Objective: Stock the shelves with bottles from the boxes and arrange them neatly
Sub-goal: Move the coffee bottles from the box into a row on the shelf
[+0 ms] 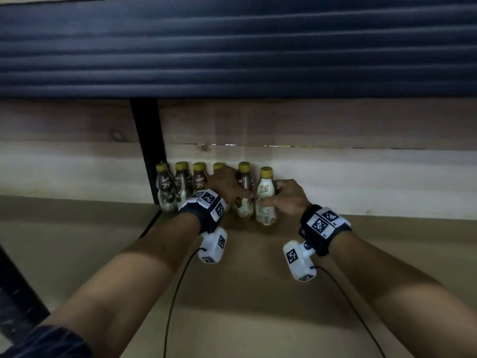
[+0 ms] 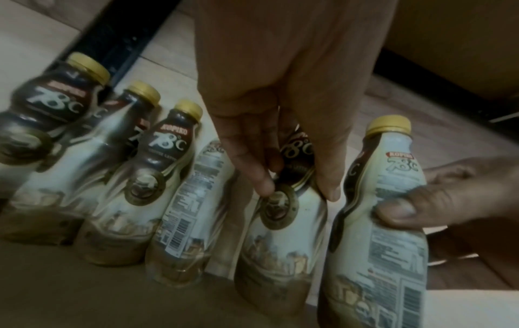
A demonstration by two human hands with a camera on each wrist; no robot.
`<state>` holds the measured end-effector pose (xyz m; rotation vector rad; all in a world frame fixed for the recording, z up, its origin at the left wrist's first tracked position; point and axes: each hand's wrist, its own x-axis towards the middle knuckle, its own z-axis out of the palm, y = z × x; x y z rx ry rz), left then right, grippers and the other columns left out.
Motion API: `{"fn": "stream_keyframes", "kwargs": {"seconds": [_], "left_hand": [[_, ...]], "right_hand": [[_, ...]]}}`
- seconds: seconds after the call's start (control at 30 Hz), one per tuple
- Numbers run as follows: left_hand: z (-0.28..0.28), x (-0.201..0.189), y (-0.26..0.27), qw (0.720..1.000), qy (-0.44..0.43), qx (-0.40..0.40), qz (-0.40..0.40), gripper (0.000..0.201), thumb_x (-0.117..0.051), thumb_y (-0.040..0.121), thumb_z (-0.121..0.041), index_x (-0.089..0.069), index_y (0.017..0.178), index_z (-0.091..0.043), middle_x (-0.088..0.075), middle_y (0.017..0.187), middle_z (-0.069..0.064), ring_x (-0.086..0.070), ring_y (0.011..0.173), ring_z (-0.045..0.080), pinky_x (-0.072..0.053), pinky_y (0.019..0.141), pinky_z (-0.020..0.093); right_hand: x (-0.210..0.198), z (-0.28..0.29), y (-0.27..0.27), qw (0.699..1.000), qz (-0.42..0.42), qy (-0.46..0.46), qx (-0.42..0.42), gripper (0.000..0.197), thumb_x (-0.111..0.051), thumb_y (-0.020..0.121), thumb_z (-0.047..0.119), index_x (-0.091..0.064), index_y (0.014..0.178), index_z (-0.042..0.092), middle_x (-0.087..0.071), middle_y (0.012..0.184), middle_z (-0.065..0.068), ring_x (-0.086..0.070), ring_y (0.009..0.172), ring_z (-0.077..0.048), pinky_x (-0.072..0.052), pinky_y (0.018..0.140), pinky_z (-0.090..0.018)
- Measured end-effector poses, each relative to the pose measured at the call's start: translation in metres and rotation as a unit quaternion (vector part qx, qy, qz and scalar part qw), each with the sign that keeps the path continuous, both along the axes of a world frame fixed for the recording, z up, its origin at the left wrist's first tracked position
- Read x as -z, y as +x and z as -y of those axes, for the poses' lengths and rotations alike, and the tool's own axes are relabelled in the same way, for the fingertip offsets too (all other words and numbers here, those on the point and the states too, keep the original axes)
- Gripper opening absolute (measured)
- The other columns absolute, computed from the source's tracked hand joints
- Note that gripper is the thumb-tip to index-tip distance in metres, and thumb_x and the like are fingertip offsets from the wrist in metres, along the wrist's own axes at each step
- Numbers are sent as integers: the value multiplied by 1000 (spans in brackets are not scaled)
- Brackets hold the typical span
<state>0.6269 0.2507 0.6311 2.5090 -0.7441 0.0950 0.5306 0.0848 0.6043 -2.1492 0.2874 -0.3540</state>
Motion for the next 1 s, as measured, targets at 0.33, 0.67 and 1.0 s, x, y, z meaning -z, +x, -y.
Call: {"fn": "stream_keyframes", "kwargs": {"seconds": [0.33, 0.67, 1.0], "left_hand": [[10, 9, 29, 1000, -3, -26, 8, 48, -84, 59, -46, -70, 91, -13, -68, 87, 3, -65, 77, 22, -57, 69, 35], [7, 21, 41, 998, 40, -6, 40, 45, -82, 65, -45, -64, 92, -13, -56, 88, 4, -55, 70, 22, -43, 60, 28], [-4, 15, 30, 999, -1, -11, 44, 50, -62, 80, -45, -46, 117, -16, -58, 108, 8, -60, 93, 31, -43, 70, 33]], "right_hand": [[7, -2, 33, 997, -7, -7, 80, 37, -87, 61, 22, -74, 97, 23, -75, 96, 1, -70, 89, -17, -59, 82, -35], [15, -17, 59, 993, -8, -35, 110, 39, -83, 65, 23, -74, 103, 20, -74, 98, -1, -68, 91, -20, -55, 80, -29], [17, -16, 56, 994, -8, -17, 105, 58, -82, 73, 26, -52, 122, 15, -62, 109, -3, -62, 106, -26, -47, 77, -29]]}}
